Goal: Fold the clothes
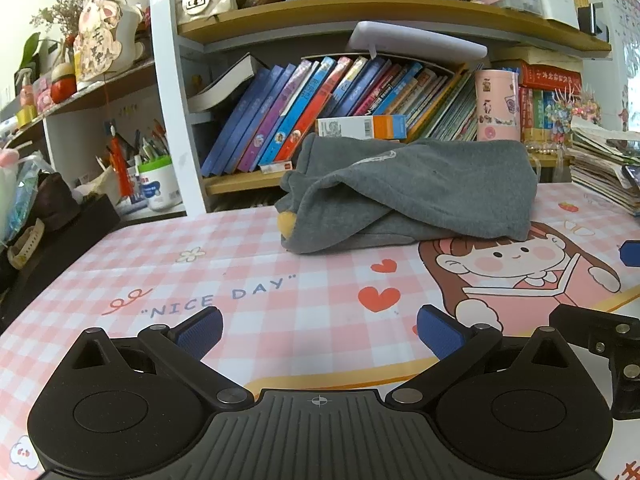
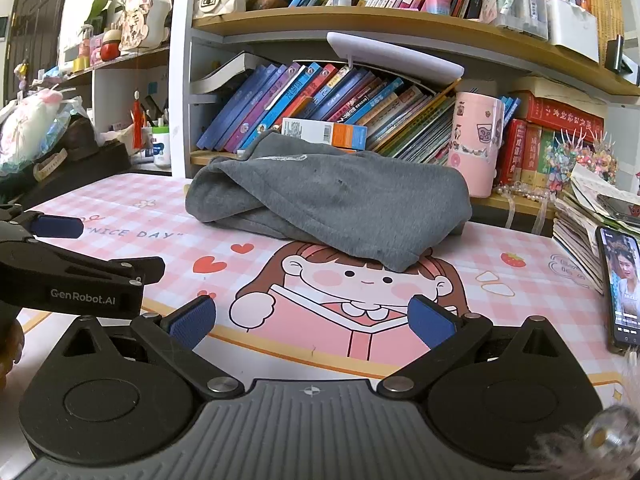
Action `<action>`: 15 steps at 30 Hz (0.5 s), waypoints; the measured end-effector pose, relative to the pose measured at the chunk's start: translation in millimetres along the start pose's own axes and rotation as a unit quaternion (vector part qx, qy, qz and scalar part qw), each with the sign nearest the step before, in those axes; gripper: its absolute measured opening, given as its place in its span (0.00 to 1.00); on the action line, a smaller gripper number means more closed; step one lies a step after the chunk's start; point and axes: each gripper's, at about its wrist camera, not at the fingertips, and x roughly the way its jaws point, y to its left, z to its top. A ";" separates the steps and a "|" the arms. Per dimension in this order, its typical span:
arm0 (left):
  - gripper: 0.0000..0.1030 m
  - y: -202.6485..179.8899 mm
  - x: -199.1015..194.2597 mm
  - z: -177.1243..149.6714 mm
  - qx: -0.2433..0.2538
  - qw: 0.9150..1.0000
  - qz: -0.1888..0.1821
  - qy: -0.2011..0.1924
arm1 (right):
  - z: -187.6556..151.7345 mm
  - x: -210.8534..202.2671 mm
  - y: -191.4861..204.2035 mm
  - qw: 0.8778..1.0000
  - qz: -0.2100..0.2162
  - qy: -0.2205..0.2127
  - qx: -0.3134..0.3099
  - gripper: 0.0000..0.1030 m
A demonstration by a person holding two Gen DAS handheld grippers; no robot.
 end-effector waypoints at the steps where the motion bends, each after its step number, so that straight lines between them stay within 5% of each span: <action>1: 1.00 -0.5 0.4 1.1 0.001 1.000 0.000 0.001 | 0.2 0.0 -0.1 1.000 0.000 0.000 0.000 1.00; 15: 1.00 1.5 4.3 -3.2 -0.001 1.000 0.001 0.003 | 0.5 0.5 0.7 1.000 -0.001 0.001 0.000 1.00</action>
